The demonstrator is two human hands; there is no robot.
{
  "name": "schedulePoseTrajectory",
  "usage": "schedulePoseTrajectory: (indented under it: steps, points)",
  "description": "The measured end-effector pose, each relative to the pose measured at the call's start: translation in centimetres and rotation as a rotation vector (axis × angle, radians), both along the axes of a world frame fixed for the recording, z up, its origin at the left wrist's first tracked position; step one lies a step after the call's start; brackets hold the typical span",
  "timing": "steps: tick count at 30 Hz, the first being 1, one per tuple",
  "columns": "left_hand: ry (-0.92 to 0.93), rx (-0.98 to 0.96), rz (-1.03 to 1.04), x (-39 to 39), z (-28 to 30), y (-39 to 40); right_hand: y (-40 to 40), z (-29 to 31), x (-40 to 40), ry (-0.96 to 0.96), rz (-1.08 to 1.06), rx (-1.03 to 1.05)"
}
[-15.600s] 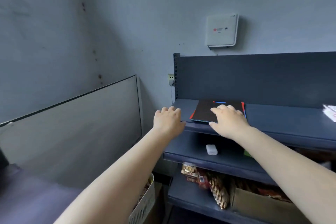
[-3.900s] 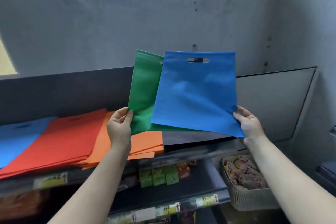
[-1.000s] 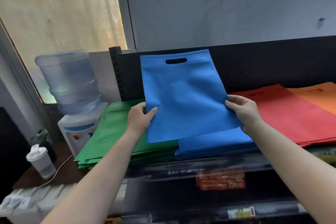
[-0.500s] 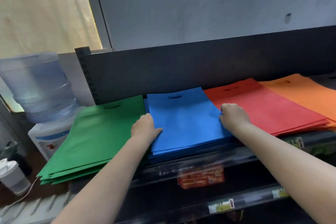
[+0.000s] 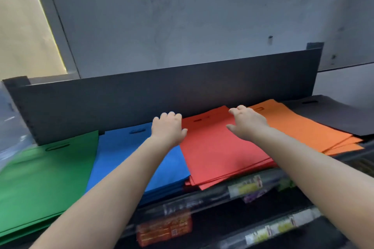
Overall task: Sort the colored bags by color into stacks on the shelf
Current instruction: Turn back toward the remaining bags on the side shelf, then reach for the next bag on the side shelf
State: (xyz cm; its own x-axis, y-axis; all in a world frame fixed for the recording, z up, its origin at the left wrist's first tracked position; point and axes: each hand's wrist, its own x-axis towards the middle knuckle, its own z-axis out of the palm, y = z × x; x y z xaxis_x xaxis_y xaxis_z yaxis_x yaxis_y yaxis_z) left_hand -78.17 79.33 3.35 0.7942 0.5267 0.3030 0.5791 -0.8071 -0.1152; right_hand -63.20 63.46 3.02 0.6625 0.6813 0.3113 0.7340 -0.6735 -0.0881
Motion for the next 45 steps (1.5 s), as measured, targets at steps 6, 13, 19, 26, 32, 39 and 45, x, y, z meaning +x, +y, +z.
schedulePoseTrajectory:
  steps: [6,13,19,26,32,39,45]
  points:
    - [-0.042,0.045,-0.126,11.4,1.7,-6.9,-9.8,2.0,8.8,-0.065,-0.114,-0.023]
    - [-0.071,0.012,-0.301,22.8,2.0,-16.2,-20.6,2.7,16.4,-0.063,-0.285,-0.058]
    - [-0.079,0.010,-0.497,31.9,2.6,-24.4,-29.4,3.0,21.7,-0.019,-0.459,-0.084]
    - [-0.035,-0.029,-0.722,42.9,2.9,-34.6,-39.4,3.1,28.0,-0.014,-0.661,-0.116]
    - [-0.009,-0.020,-0.899,52.5,3.4,-42.9,-47.3,3.5,33.9,0.009,-0.839,-0.140]
    - [0.008,0.020,-1.064,61.0,3.5,-52.8,-56.2,3.2,39.0,0.022,-1.025,-0.127]
    - [0.032,0.063,-1.151,66.1,2.3,-61.0,-63.5,2.1,42.9,0.032,-1.117,-0.146]
